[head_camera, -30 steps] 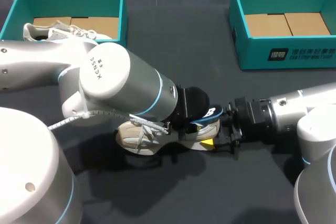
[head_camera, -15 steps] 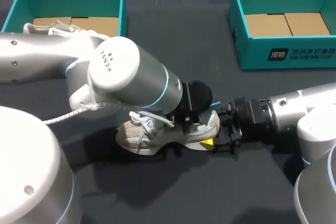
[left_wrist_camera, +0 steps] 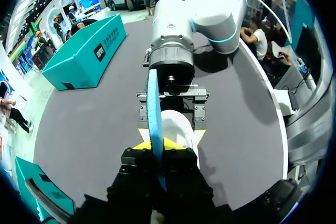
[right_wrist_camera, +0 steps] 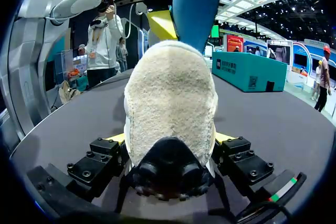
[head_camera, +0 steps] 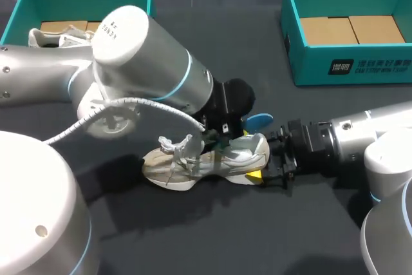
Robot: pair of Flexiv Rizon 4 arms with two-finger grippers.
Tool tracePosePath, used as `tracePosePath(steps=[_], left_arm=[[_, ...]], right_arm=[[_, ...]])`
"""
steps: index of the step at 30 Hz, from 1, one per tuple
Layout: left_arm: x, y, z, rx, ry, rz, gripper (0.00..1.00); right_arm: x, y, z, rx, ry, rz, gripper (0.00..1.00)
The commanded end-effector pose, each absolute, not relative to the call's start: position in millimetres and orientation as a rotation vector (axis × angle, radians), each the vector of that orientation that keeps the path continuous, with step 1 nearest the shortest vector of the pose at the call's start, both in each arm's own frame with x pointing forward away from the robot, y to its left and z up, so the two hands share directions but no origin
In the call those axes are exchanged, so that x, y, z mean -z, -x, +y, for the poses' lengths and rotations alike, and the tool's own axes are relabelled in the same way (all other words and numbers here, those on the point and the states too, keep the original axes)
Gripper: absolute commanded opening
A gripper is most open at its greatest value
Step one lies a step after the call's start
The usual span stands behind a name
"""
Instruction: Take the shoe out of the shoebox, open the shoe tongue, remove and reinsert the insole, then place the shoe into the shoebox
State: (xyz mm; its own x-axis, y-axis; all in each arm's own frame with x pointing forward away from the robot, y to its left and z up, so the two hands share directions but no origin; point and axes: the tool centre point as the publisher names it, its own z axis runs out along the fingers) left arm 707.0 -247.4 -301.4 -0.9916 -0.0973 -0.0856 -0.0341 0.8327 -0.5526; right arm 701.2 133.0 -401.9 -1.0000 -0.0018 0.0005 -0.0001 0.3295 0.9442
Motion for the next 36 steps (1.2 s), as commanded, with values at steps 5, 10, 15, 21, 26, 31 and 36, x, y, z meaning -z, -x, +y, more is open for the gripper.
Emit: tracePosePath(steps=[5, 10, 15, 21, 26, 31, 36], left_arm=[[260.3, -702.8, -257.4, 0.998, 0.034, 3.032, 0.00], [231.7, -687.3, -268.6, 1.092, -0.020, 3.054, 0.00], [198.6, -677.1, -277.4, 1.175, -0.039, 3.096, 0.00], [198.6, -677.1, -277.4, 1.175, -0.039, 3.096, 0.00], [198.6, -677.1, -277.4, 1.175, -0.039, 3.096, 0.00], [178.8, -672.5, -269.6, 1.314, 0.120, 3.160, 0.00], [114.8, -672.4, -269.8, 1.596, 0.208, 3.036, 0.00]], right_arm=[[402.2, -699.6, 134.0, 1.815, 0.000, -2.564, 0.00], [402.2, -699.6, 134.0, 1.815, 0.000, -2.564, 0.00], [402.2, -699.6, 134.0, 1.815, 0.000, -2.564, 0.00], [402.2, -699.6, 134.0, 1.815, 0.000, -2.564, 0.00], [402.2, -699.6, 134.0, 1.815, 0.000, -2.564, 0.00], [402.2, -699.6, 134.0, 1.815, 0.000, -2.564, 0.00], [402.2, -699.6, 134.0, 1.815, 0.000, -2.564, 0.00]])
